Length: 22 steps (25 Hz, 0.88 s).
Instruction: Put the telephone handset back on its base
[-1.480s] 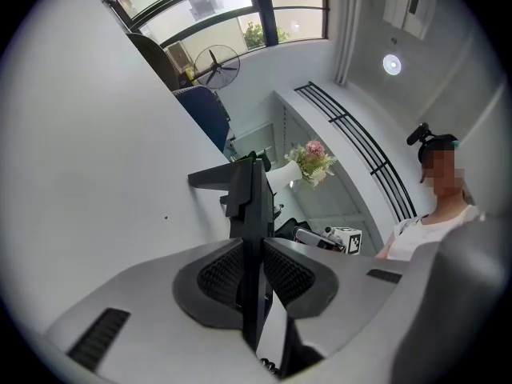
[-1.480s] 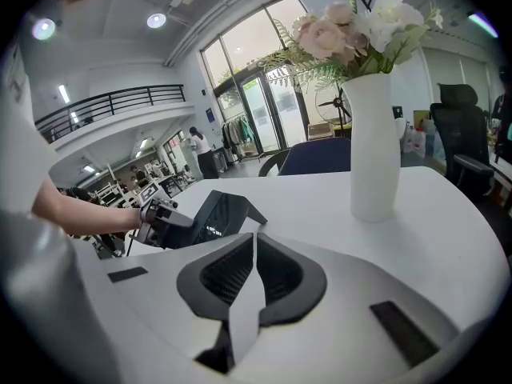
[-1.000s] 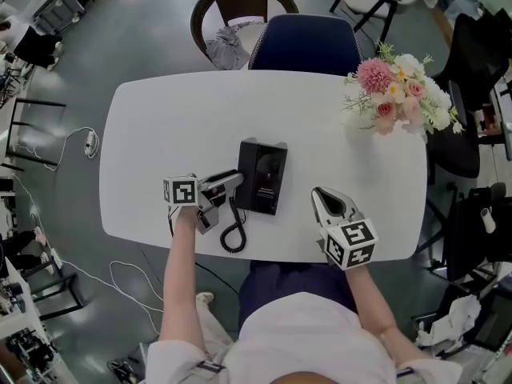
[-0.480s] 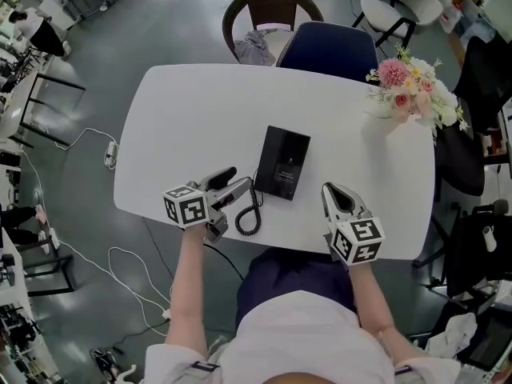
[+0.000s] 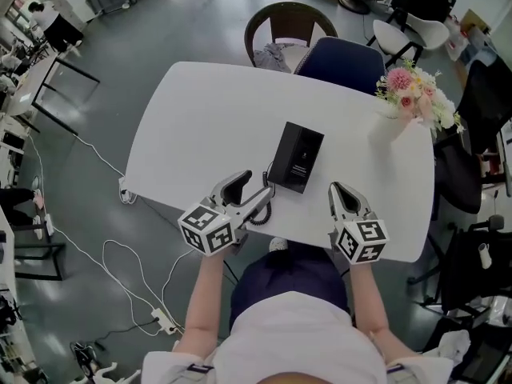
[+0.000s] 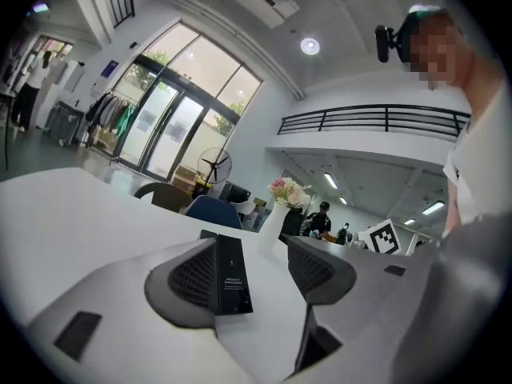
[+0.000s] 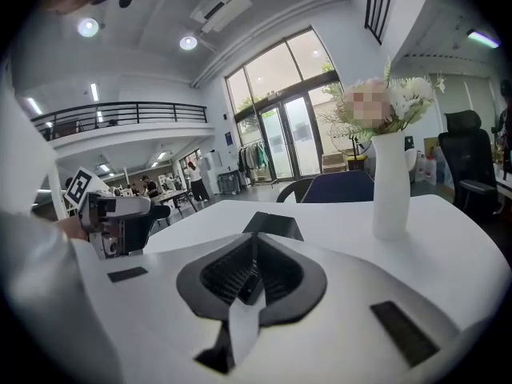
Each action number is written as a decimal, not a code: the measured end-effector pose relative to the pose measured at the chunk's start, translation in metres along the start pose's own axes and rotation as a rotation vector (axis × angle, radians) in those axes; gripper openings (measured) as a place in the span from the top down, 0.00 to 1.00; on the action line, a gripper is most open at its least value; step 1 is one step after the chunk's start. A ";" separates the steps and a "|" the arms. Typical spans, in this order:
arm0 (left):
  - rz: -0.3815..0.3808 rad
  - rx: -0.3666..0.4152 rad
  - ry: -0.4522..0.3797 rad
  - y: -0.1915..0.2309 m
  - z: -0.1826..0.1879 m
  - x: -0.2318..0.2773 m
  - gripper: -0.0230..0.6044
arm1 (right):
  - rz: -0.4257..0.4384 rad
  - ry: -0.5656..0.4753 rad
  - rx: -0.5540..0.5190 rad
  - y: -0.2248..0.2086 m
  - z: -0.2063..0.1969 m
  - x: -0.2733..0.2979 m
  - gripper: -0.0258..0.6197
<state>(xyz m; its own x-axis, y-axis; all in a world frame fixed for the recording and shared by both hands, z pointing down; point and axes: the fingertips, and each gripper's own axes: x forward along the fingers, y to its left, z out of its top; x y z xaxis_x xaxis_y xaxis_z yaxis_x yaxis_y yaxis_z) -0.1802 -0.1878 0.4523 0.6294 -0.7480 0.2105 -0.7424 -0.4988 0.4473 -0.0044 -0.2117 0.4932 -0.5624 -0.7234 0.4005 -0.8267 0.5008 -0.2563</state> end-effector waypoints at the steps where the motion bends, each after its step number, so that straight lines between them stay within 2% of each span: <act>1: 0.019 0.031 -0.017 -0.004 0.003 -0.004 0.52 | 0.001 -0.009 -0.003 0.002 0.001 -0.002 0.90; 7: 0.230 0.289 -0.071 -0.009 0.018 -0.038 0.76 | -0.024 -0.111 -0.042 0.006 0.024 -0.024 0.90; 10: 0.294 0.370 -0.079 -0.011 0.017 -0.048 0.86 | -0.054 -0.169 -0.075 0.001 0.035 -0.040 0.90; 14: 0.316 0.348 -0.094 -0.010 0.012 -0.050 0.93 | -0.090 -0.194 -0.077 -0.005 0.039 -0.054 0.90; 22: 0.302 0.323 -0.065 -0.005 0.003 -0.040 0.94 | -0.145 -0.179 -0.090 -0.014 0.037 -0.054 0.90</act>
<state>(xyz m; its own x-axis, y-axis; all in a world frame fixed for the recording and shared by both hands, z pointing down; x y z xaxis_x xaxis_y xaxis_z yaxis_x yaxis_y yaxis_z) -0.2022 -0.1570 0.4394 0.3651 -0.9021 0.2302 -0.9309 -0.3571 0.0770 0.0370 -0.1972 0.4429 -0.4385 -0.8595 0.2627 -0.8987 0.4204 -0.1248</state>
